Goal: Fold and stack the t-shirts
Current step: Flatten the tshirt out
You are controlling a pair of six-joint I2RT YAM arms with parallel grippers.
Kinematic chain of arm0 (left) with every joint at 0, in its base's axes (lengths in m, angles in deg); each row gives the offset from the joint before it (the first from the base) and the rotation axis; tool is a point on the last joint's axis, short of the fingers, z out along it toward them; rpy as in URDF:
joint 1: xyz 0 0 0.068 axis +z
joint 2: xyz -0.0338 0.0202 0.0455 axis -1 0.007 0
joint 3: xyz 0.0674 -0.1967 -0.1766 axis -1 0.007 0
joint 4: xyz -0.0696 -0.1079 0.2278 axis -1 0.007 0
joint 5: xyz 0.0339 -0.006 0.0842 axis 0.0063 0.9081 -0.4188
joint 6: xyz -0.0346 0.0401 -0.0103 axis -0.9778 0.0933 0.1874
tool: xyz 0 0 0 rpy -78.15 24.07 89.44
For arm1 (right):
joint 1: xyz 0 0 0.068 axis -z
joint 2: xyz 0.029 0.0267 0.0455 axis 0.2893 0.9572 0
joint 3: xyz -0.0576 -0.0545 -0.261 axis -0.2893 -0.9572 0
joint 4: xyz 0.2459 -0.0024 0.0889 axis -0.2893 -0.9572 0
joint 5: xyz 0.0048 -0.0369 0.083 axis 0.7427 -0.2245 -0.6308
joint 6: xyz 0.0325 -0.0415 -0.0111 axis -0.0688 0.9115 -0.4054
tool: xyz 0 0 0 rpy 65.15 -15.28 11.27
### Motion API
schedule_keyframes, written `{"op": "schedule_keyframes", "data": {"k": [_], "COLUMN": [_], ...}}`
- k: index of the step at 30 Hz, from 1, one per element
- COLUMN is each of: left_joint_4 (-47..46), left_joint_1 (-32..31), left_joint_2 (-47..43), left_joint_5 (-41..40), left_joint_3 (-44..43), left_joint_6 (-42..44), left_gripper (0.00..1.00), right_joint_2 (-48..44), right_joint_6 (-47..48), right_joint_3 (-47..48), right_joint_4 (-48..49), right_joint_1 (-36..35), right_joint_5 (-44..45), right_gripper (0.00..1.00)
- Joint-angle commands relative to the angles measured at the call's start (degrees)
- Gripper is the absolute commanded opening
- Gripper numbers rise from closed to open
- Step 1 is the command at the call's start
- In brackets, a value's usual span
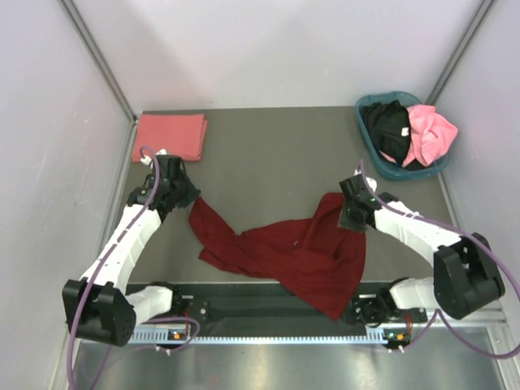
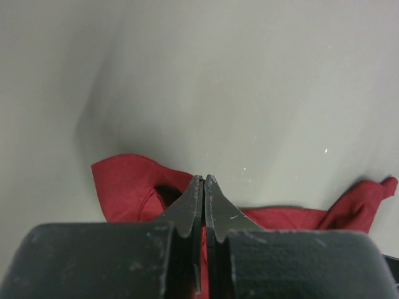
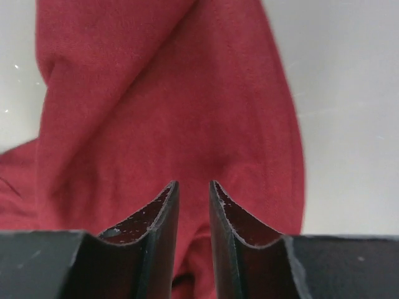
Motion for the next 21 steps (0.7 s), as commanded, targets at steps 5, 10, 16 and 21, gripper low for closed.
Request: {"op": "schedule_keyframes", "data": {"k": [5, 10, 16, 21], "left_joint_4": [-4.04, -4.92, -7.56, -7.92], "left_joint_1": [0.24, 1.12, 2.35, 3.32], "left_joint_2": [1.02, 3.91, 6.64, 7.43], "left_joint_5": [-2.94, -4.18, -5.5, -5.42], "left_joint_3": [-1.7, -2.05, -2.4, -2.58], "left_joint_6": [2.66, 1.6, 0.99, 0.99], "left_gripper": [0.0, 0.0, 0.0, 0.0], "right_joint_2": [9.78, 19.37, 36.77, 44.52], "right_joint_6": [-2.41, 2.33, 10.42, 15.26], "right_joint_3": [0.71, 6.24, 29.69, 47.81], "right_joint_4": [17.78, 25.61, 21.85, 15.08], "right_joint_1": [-0.87, -0.87, -0.16, 0.28], "right_joint_5": [-1.67, -1.57, -2.54, -3.77], "right_gripper": [0.25, 0.26, 0.25, 0.28]}}
